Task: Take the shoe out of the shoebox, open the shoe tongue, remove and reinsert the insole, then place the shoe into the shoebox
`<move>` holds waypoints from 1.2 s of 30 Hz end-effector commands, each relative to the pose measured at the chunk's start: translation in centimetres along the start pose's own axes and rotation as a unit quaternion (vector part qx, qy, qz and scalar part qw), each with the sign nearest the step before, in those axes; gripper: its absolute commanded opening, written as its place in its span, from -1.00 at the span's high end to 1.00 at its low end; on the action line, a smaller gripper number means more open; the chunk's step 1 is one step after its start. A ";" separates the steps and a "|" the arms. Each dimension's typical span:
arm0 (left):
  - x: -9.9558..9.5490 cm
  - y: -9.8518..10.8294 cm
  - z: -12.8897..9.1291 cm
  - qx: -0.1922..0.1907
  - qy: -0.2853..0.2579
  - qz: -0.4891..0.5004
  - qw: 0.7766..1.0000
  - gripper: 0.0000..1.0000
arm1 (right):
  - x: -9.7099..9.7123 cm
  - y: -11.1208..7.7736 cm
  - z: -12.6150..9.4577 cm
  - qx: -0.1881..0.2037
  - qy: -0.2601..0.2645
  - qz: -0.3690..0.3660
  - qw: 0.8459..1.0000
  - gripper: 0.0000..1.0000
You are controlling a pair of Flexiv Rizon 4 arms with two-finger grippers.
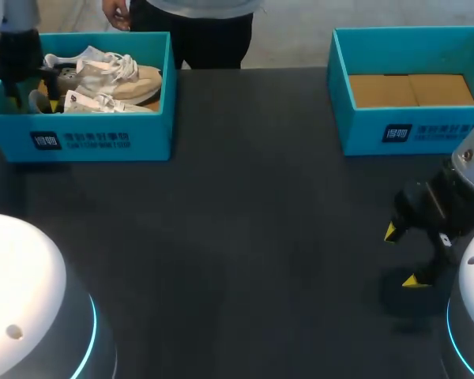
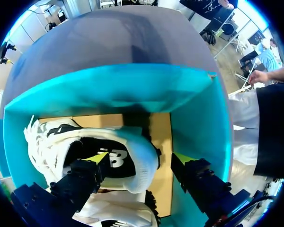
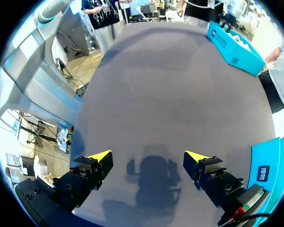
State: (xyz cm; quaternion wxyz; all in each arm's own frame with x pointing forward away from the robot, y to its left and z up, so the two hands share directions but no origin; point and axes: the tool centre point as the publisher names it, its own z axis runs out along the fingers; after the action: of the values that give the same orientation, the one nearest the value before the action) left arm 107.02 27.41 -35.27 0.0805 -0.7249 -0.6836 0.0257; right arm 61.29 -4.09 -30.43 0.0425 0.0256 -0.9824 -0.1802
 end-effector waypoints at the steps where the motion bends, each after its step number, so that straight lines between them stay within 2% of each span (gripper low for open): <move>1: 0.0 0.4 0.6 0.003 0.002 -0.001 1.000 -0.66 | 0.1 0.0 0.1 0.001 -0.001 0.000 1.000 -1.00; 6: 0.1 0.3 1.3 0.003 0.003 -0.003 1.000 -0.62 | 0.1 0.0 0.1 0.001 -0.001 0.000 1.000 -1.00; 14: 0.2 -0.3 2.3 0.002 0.005 -0.003 1.000 -0.39 | 0.1 0.0 0.1 0.001 -0.001 0.000 1.000 -1.00; 19: 0.1 -0.4 3.0 -0.007 0.012 -0.002 1.000 -0.44 | 0.1 0.0 0.1 0.001 -0.001 0.000 1.000 -1.00; 24: -0.3 -0.5 3.4 -0.014 0.022 -0.002 1.000 -0.37 | 0.1 0.0 0.1 0.001 -0.001 0.000 1.000 -1.00; 27: -0.5 -0.3 3.8 -0.016 0.026 -0.001 1.000 -0.20 | 0.1 0.0 0.1 0.001 -0.001 0.000 1.000 -1.00; 30: -0.6 0.0 4.0 -0.018 0.030 -0.001 0.999 0.19 | 0.1 0.0 0.1 0.001 -0.001 0.000 1.000 -1.00; 32: -0.6 0.0 4.0 -0.018 0.031 -0.001 0.999 0.90 | 0.1 0.0 0.1 0.001 -0.001 0.000 1.000 -1.00; 33: -0.6 0.0 4.0 -0.018 0.030 -0.001 0.999 1.00 | 0.1 0.0 0.1 0.001 -0.001 0.000 1.000 -1.00; 36: -0.5 0.0 4.1 -0.016 0.029 0.000 0.999 1.00 | 0.1 0.0 0.1 0.001 -0.001 0.000 1.000 -1.00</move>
State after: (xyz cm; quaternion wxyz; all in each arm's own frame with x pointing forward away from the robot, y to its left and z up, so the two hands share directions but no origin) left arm 106.55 28.13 -38.79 0.0895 -0.7267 -0.6810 -0.0075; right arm 61.28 -4.09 -30.43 0.0425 0.0257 -0.9824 -0.1802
